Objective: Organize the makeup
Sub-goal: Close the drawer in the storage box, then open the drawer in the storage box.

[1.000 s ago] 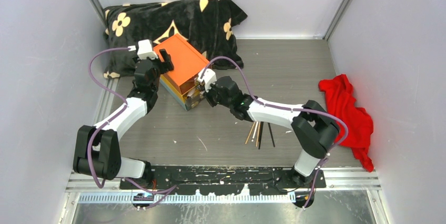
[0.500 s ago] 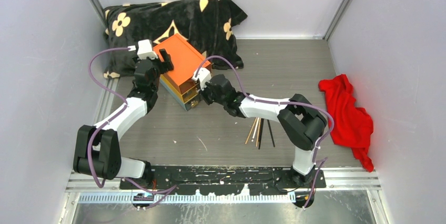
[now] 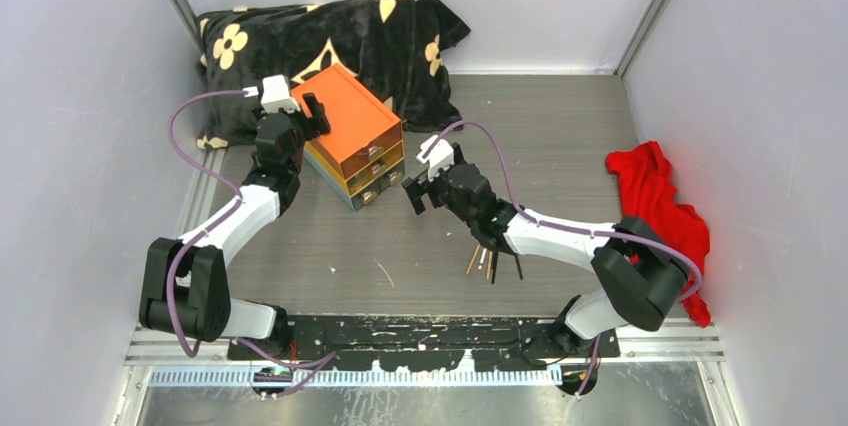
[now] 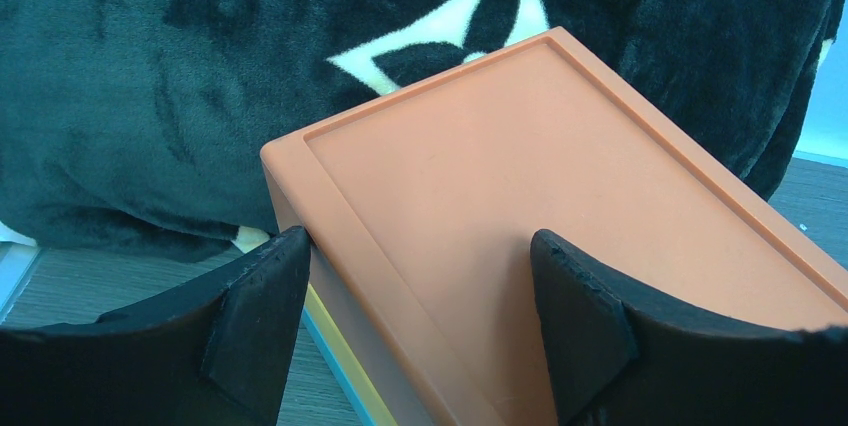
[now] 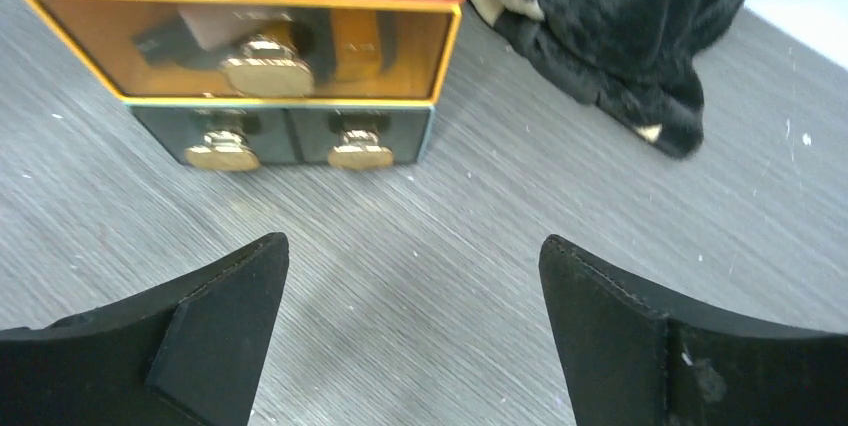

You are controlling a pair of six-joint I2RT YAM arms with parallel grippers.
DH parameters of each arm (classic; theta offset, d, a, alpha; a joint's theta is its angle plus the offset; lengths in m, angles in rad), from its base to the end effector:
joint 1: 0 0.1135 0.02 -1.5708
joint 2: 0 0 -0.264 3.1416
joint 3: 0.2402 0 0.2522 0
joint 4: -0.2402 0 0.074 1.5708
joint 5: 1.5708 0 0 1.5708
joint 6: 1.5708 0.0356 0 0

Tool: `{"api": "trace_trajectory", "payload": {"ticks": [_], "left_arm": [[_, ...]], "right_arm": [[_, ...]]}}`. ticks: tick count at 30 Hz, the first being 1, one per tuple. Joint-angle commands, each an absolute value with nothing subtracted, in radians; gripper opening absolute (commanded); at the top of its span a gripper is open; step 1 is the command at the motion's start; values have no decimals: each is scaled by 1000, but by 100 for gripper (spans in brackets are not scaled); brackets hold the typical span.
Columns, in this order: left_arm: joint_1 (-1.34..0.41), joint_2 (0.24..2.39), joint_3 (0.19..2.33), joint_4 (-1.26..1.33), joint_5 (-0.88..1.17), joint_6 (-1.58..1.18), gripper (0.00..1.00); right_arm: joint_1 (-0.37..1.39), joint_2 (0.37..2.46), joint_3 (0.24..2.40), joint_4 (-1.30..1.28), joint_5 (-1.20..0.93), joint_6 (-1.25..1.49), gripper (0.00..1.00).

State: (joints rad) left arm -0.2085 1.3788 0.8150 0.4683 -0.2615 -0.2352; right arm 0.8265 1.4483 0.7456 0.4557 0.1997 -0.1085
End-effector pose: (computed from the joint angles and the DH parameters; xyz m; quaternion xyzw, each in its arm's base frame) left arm 0.3117 -0.0565 0.2821 -0.0975 0.7325 -0.0526 0.6717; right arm 0.2213 0.2299 0.2364 -0.2990 0.7283 0.1412 0.6002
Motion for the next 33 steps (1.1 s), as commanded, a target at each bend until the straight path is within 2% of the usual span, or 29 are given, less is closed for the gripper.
{"api": "trace_trajectory", "payload": {"ticks": [1,10,18,24,33], "left_arm": [[-238,1453,759,170,-124,-188,78],[-237,1455,762,167,-124,-187,78],[-238,1456,765,165,-122,-186,77],[-237,1460,767,163,-121,-184,77],[-238,1457,765,164,-121,-185,77]], "right_arm": [[805,1479,733,521,227,-41,100],[800,1625,794,550,167,-60,100],[798,1798,864,710,141,-73,100],[776,1909,938,796,62,-84,95],[692,1964,967,864,-126,-34,89]]}}
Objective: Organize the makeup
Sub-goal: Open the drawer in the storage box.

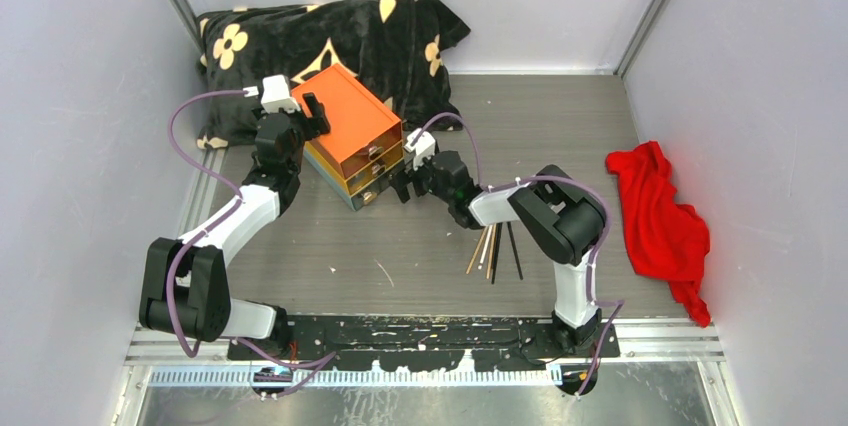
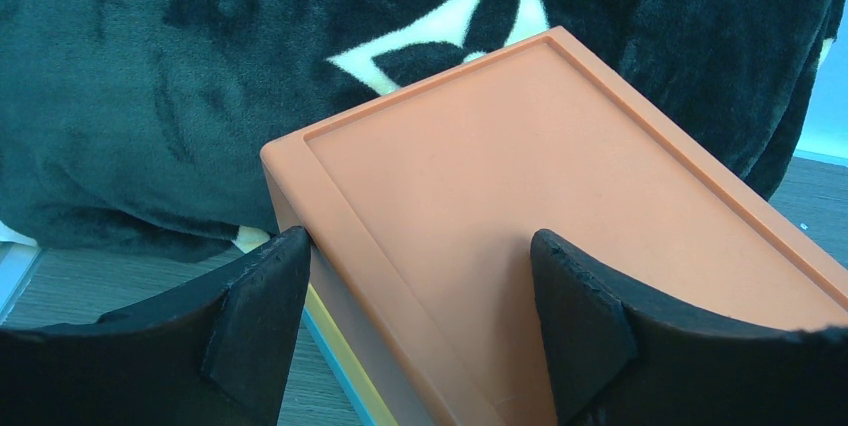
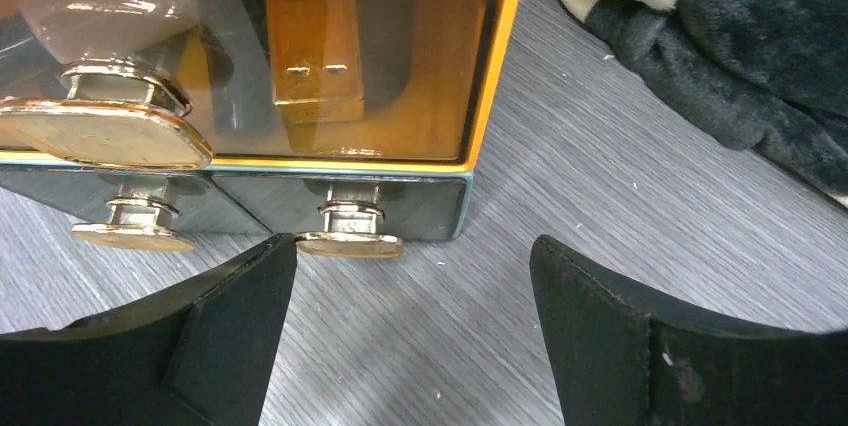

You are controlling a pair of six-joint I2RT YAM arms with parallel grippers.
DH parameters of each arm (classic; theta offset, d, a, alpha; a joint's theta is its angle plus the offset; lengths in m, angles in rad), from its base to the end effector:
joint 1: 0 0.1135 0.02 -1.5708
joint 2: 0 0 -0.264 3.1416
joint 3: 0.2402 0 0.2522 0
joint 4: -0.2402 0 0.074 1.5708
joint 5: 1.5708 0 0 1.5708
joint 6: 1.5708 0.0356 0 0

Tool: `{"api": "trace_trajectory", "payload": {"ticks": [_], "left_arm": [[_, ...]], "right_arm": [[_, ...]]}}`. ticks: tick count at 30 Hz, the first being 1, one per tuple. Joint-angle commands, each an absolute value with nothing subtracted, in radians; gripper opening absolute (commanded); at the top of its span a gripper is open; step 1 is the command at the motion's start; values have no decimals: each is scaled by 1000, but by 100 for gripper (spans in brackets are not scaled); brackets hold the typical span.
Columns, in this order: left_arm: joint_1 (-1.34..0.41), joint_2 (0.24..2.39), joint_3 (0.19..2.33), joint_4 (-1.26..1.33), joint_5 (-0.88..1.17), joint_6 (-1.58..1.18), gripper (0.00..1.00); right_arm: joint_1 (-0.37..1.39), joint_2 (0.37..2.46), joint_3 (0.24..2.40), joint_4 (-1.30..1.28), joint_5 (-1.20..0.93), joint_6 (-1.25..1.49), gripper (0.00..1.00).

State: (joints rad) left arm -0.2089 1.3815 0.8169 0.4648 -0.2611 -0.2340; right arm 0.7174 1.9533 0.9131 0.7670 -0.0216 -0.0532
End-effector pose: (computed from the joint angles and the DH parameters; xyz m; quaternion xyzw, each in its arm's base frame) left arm 0.3122 -0.0568 0.2816 -0.0966 0.7340 -0.0519 0.6702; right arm 0.3007 0.2634 0.1479 -0.3055 0.7359 0.2051 0.5684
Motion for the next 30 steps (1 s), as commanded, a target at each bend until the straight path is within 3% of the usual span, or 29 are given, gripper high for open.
{"api": "trace_trajectory", "payload": {"ticks": [1,8,18,30], "left_arm": [[-237,1458,765,164,-119,-185,77],[-238,1458,765,163,-120,-186,77],[-236,1459,767,163,-121,-184,77],[-237,1457,765,164,-122,-185,77]], "right_arm": [[687,1967,972,862,-150,-34,88],[674,1987,995,858,-289,-30,82],[679,1999,997,810,-216,46,67],[724,1966,947,777,-109,13,76]]}}
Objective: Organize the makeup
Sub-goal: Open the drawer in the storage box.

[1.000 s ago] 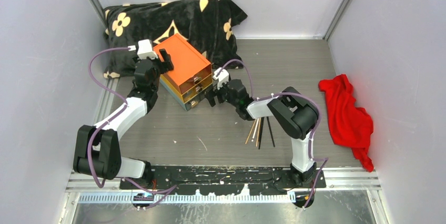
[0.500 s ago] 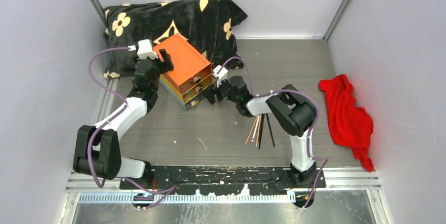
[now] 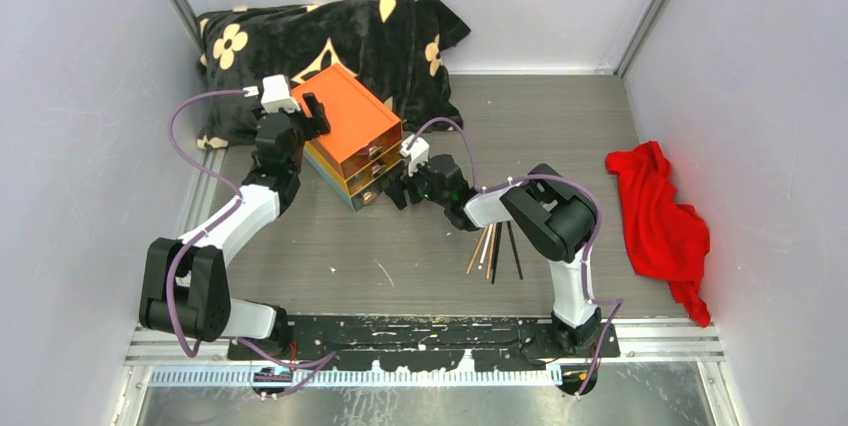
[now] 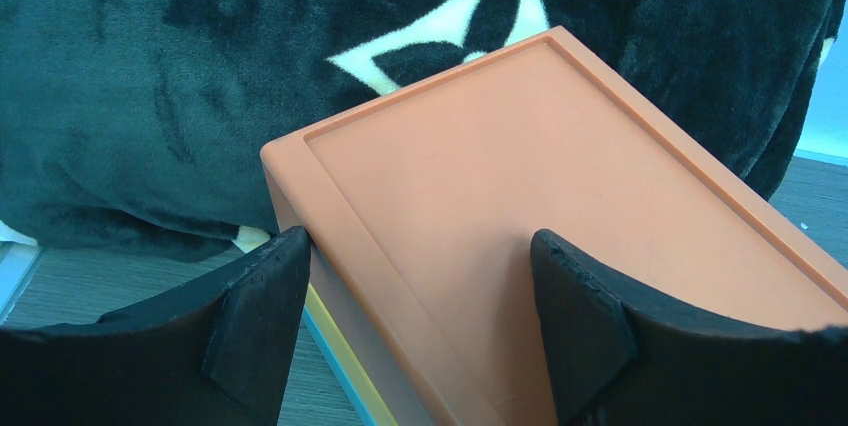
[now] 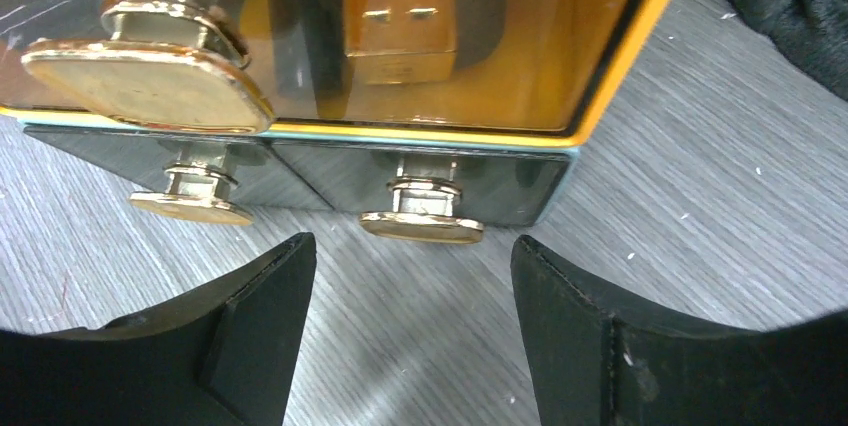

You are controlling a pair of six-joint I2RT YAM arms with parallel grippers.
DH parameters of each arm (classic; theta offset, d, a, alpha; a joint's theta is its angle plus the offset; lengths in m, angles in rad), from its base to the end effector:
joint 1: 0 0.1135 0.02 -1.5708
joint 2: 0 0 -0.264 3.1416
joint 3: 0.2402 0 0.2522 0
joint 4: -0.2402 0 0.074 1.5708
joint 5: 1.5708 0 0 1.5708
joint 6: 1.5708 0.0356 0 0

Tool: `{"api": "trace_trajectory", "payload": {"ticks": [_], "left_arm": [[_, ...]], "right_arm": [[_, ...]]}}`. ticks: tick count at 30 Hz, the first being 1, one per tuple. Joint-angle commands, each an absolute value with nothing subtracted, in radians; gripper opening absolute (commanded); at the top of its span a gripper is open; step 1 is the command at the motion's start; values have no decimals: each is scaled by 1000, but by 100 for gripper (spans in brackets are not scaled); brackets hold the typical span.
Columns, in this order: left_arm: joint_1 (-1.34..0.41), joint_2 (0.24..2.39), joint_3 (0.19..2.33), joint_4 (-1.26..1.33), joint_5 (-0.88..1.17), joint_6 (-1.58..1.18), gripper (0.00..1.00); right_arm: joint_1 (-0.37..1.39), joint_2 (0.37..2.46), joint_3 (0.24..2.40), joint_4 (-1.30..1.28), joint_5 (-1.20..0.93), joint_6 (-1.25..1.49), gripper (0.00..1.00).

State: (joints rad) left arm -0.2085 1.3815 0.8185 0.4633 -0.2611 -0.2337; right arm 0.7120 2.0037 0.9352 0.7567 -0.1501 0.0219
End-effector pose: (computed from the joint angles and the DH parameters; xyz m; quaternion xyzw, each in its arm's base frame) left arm 0.3124 -0.0567 0.2820 -0.0966 0.7340 -0.0517 0.6703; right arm 0.3033 0.2688 0.1338 -0.3142 0.7436 0.2672 0.5263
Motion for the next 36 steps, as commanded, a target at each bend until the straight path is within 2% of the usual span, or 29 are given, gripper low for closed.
{"api": "trace_trajectory", "payload": {"ticks": [1,14,18,21,24,36], "left_arm": [[-237,1457,764,165,-122,-186,77],[-238,1457,765,164,-121,-185,77],[-237,1456,764,165,-121,-185,77],[-237,1454,762,167,-122,-187,77],[-237,1456,763,166,-122,-187,77],[-237,1454,759,169,-125,-186,77]], "right_arm": [[724,1971,952,778,-106,14,76],[724,1986,1008,751,-82,-16,73],[724,1996,1033,716,-103,-24,56],[724,1997,1035,699,-117,-20,40],[724,1985,1019,688,-119,-18,31],[734,1862,827,676,-59,0,30]]}}
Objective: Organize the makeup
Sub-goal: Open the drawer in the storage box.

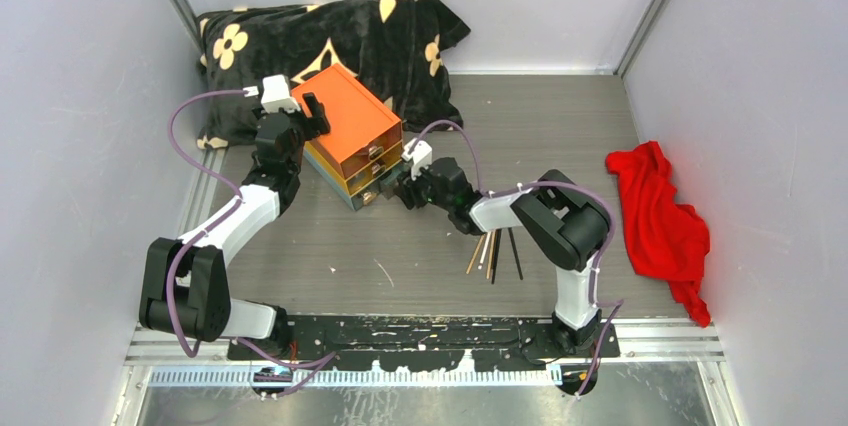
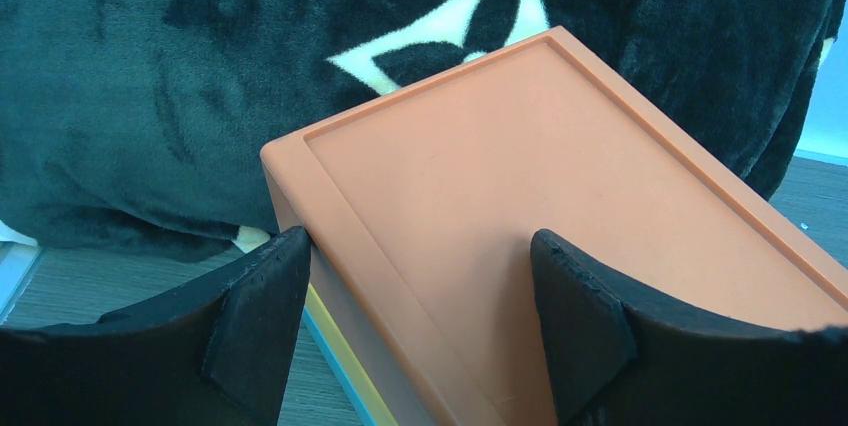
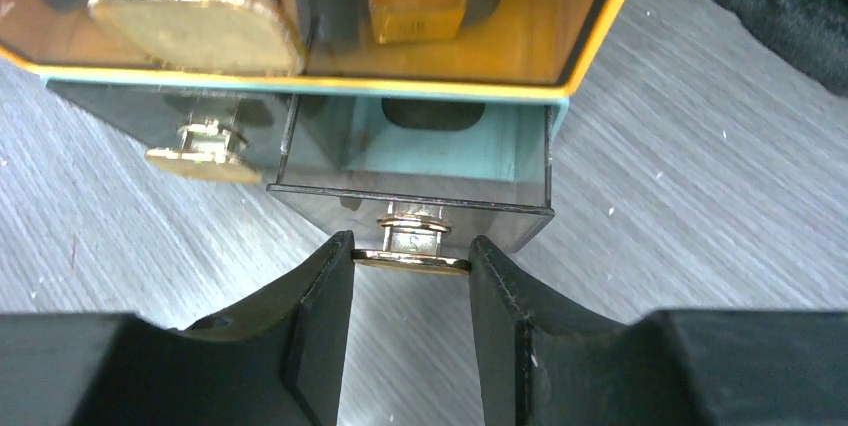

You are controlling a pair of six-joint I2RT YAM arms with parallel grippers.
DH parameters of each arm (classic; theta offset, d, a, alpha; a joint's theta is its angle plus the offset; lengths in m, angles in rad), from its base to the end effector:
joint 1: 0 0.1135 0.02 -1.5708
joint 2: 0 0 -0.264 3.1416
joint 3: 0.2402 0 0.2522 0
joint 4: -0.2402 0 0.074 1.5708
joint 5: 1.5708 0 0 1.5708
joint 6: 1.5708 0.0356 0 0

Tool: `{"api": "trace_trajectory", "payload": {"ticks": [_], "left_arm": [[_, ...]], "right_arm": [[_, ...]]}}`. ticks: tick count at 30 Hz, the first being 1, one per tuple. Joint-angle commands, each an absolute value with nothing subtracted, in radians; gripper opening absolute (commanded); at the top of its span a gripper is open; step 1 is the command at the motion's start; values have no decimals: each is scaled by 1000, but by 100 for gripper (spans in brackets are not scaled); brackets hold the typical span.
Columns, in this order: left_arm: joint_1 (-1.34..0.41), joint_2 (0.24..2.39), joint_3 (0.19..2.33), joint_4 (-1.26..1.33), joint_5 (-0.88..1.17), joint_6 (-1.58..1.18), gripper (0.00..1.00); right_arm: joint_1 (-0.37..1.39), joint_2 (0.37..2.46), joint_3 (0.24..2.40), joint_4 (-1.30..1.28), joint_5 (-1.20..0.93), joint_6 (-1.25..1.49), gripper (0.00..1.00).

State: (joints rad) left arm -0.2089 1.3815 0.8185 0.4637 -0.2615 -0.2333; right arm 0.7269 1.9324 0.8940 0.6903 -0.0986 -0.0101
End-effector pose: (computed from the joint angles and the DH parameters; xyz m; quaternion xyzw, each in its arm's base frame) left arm 0.3124 -0.0568 0.2820 -0.0965 0.7339 -0.0516 0.6704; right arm 0.2908 0.2633 0.1425 -0.3210 0.7528 0.2389 0.5227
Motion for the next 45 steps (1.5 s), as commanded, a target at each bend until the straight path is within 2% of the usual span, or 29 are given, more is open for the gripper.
{"api": "trace_trajectory", "payload": {"ticks": [1,20,32,41,45], "left_arm": [[-237,1454,759,169,-125,-187,77],[-238,1451,757,170,-124,-187,77],[-238,1451,758,171,-123,-187,77],[-238,1453,758,170,-123,-186,77],[-238,1452,759,169,-123,-186,77]], "right_arm": [[735,1851,810,673,-54,0,30],[754,1651,596,604,48,23,33],[755,1674,654,538,56,1,60],[754,1552,667,457,55,3,62],[754,1435,670,334,146,17,61]]}}
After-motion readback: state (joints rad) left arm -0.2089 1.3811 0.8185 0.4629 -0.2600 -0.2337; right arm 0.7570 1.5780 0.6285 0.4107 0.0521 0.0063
